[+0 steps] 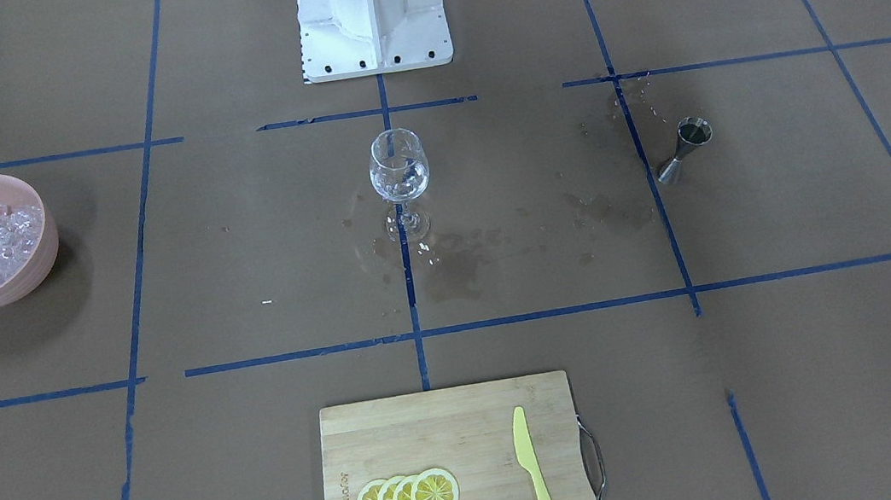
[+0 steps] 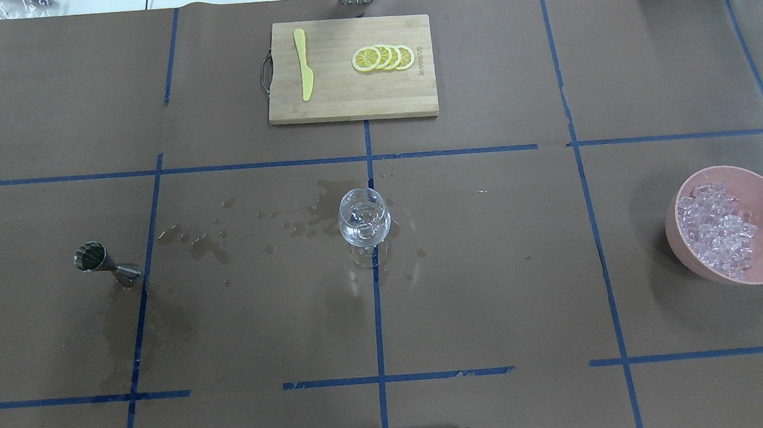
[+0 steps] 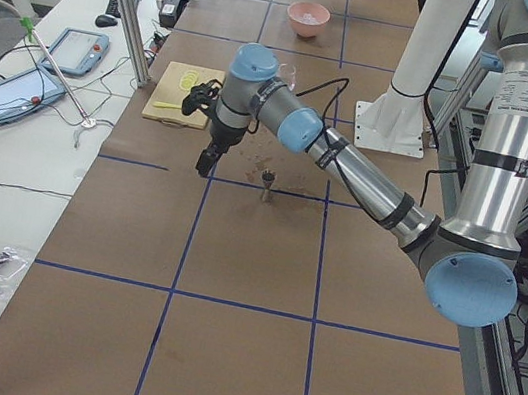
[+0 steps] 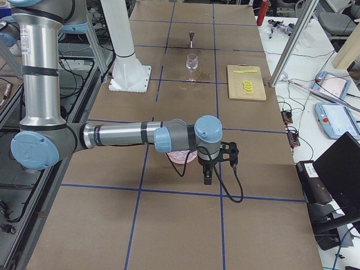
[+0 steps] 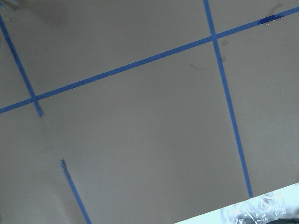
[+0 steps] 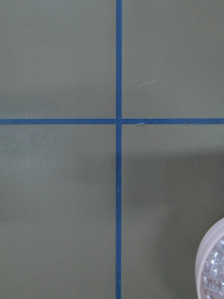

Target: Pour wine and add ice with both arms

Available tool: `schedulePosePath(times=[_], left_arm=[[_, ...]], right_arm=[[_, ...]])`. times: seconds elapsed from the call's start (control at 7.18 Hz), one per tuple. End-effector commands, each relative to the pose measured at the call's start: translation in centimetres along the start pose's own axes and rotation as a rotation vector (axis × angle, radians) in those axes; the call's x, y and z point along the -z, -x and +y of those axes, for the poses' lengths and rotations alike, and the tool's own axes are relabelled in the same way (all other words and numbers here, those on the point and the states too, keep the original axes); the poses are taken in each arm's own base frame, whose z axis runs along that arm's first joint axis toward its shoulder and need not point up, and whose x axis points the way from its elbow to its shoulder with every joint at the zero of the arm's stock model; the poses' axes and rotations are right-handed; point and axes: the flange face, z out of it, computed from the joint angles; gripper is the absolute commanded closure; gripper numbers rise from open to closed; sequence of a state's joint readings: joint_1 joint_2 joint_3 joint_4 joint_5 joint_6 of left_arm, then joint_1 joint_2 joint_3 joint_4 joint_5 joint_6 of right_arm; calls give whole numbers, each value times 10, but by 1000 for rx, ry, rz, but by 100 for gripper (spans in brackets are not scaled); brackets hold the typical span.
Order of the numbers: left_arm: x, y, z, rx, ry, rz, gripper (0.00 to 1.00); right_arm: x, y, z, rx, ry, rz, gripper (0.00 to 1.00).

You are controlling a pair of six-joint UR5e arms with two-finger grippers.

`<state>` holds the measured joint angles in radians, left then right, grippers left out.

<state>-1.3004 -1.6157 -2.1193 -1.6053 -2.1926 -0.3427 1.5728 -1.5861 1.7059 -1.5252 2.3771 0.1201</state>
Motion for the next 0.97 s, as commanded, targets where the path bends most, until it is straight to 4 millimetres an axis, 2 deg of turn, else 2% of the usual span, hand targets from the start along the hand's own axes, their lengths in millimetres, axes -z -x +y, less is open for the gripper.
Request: schedulePosePath(times=[0.0, 0.14, 0.28, 0.42, 0.7, 0.84], left_arm=[[-11, -84, 42, 145, -57, 38, 0], [-31, -88, 81, 191, -112, 73, 0], [-33, -81, 106, 221, -173, 85, 0], [-36, -84, 116, 218, -201, 77, 0], [-68, -123, 135, 261, -217, 40, 0], [-78, -139, 154, 290, -229, 15, 0]], right_arm=[[-3, 4, -6, 10, 2, 1, 0], [-2, 5, -6, 11, 0, 4, 0], [0, 15, -13, 29, -5, 7, 0], [0, 19, -15, 35, -6, 9, 0], [5, 24, -11, 37, -9, -6, 0], [9, 30, -10, 43, -13, -15, 0]])
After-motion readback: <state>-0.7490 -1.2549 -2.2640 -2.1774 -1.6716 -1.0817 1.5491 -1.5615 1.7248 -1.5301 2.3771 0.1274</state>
